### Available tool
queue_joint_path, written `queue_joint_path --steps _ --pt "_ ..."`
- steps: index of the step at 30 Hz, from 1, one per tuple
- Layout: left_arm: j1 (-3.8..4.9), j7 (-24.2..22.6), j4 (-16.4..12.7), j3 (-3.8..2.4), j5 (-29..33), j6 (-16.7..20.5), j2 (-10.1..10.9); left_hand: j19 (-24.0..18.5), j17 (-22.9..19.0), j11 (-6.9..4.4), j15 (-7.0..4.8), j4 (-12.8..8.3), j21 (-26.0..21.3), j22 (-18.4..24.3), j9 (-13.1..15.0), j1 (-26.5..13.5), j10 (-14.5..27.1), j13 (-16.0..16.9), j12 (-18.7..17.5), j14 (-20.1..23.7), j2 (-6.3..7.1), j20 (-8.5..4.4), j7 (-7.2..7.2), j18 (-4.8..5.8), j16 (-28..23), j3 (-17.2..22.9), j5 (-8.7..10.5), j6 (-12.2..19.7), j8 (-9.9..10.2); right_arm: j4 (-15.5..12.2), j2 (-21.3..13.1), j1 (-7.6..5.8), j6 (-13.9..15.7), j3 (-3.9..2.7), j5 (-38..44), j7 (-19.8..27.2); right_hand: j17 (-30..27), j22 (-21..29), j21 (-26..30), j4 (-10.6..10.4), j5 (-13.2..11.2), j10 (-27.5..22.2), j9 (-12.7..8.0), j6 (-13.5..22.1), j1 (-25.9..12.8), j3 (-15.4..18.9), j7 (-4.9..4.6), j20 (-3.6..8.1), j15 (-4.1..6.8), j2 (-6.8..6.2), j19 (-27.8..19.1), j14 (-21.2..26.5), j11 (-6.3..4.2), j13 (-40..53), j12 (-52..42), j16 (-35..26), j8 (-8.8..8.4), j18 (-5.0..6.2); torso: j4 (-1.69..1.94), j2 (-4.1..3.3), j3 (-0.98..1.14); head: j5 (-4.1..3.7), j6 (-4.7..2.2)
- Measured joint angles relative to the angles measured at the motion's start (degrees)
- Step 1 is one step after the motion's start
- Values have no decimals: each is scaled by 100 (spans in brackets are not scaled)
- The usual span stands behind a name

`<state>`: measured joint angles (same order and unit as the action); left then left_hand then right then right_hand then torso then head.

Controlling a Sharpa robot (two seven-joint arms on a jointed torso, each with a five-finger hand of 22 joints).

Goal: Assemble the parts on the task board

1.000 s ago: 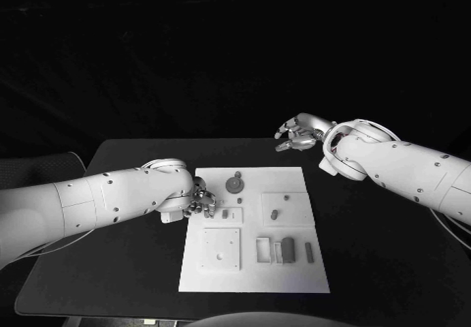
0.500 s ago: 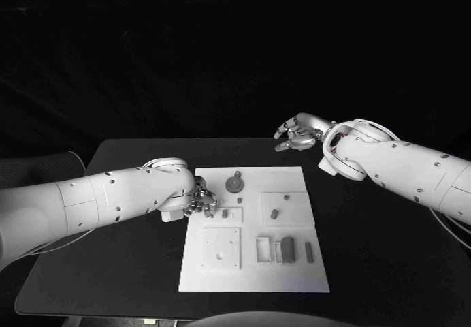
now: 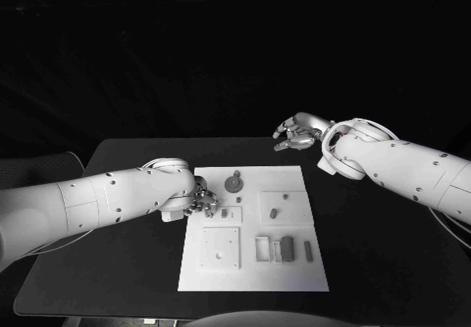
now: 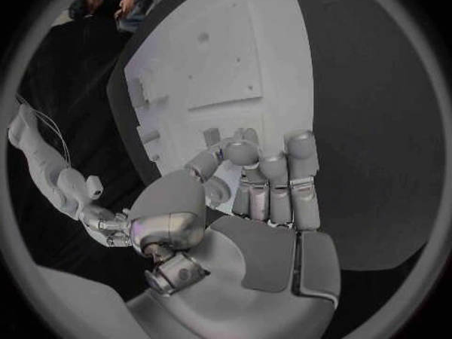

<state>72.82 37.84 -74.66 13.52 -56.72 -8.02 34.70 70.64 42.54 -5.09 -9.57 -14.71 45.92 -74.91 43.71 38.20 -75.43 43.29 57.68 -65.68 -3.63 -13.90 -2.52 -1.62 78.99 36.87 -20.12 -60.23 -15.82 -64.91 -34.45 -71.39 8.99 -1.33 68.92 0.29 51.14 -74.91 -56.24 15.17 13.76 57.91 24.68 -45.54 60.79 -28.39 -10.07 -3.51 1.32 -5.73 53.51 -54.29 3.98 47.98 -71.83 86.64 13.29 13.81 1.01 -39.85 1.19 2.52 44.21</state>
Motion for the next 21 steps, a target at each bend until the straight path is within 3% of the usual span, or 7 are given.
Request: queue_joint_path --steps 6,21 --pt "-5 1 0 1 -64 -7 -6 22 -1 -15 -28 48 0 0 25 18 -15 -1 0 -21 210 -21 36 -14 0 -78 55 -36 -21 -31 -4 0 0 0 0 -1 0 0 0 0 0 -7 0 -1 0 0 0 0 5 0 0 -6 23 0 0 0 0 41 1 0 0 -4 9" --pt "-7 -5 -23 0 -246 -54 -8 23 -2 -10 -46 94 0 1 26 83 -10 -1 0 -4 425 -21 38 -16 0 -155 115 -37 -48 -43 -23 0 -2 0 0 -2 -5 0 0 -16 0 -6 0 -2 0 16 1 -9 3 0 -9 -5 23 -4 0 0 0 79 4 0 -7 -7 31"
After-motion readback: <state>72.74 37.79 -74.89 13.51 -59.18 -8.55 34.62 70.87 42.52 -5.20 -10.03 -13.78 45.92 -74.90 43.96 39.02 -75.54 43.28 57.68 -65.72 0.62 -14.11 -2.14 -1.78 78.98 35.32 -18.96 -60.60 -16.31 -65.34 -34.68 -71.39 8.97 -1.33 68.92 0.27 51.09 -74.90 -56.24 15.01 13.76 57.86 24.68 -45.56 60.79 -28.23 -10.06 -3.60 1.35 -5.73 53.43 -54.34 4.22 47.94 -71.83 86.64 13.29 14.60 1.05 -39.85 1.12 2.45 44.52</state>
